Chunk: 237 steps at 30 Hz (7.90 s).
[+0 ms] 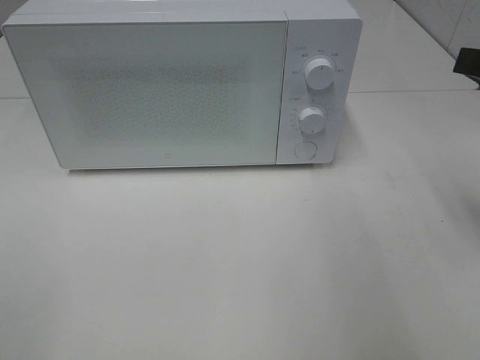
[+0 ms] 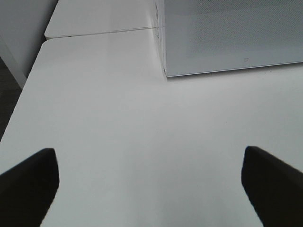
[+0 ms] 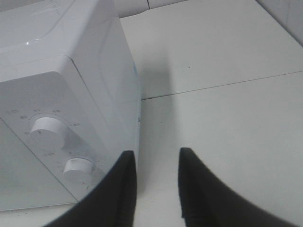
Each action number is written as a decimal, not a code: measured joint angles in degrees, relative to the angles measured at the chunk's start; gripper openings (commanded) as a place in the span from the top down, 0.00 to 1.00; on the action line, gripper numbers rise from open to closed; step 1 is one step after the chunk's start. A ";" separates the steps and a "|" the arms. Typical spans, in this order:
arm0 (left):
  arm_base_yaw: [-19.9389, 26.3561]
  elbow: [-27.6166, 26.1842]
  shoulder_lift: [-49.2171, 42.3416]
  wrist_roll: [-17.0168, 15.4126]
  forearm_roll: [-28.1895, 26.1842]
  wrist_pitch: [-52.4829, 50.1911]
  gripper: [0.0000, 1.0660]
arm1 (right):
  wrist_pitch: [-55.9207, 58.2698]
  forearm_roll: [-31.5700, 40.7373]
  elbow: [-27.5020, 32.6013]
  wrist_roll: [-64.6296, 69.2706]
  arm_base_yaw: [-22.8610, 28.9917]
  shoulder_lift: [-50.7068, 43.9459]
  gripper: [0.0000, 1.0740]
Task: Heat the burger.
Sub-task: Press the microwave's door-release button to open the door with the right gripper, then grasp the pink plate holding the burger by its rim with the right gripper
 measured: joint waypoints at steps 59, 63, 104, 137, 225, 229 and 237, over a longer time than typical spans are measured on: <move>0.00 0.00 0.00 0.00 0.06 0.00 0.08 | -35.64 44.23 -0.34 57.93 32.37 41.88 1.00; 0.00 0.00 0.00 0.00 0.06 0.00 0.08 | -35.70 44.58 -1.95 57.98 32.37 43.20 1.00; 0.00 0.00 0.00 0.00 0.06 0.00 0.08 | -34.15 48.13 -17.59 58.27 29.56 56.15 0.99; 0.00 0.00 0.00 0.00 0.17 0.00 0.08 | -35.64 47.38 -21.49 58.33 27.16 59.93 0.99; 0.00 0.00 0.00 0.00 0.57 0.00 0.08 | -35.41 38.73 -18.16 62.74 25.95 57.01 1.00; 0.00 0.00 0.00 0.00 0.57 0.00 0.08 | -35.87 36.15 -16.10 62.68 25.95 53.86 1.00; 0.00 0.00 0.00 0.00 0.57 0.00 0.08 | -30.94 33.35 -10.43 61.88 26.01 48.64 1.00</move>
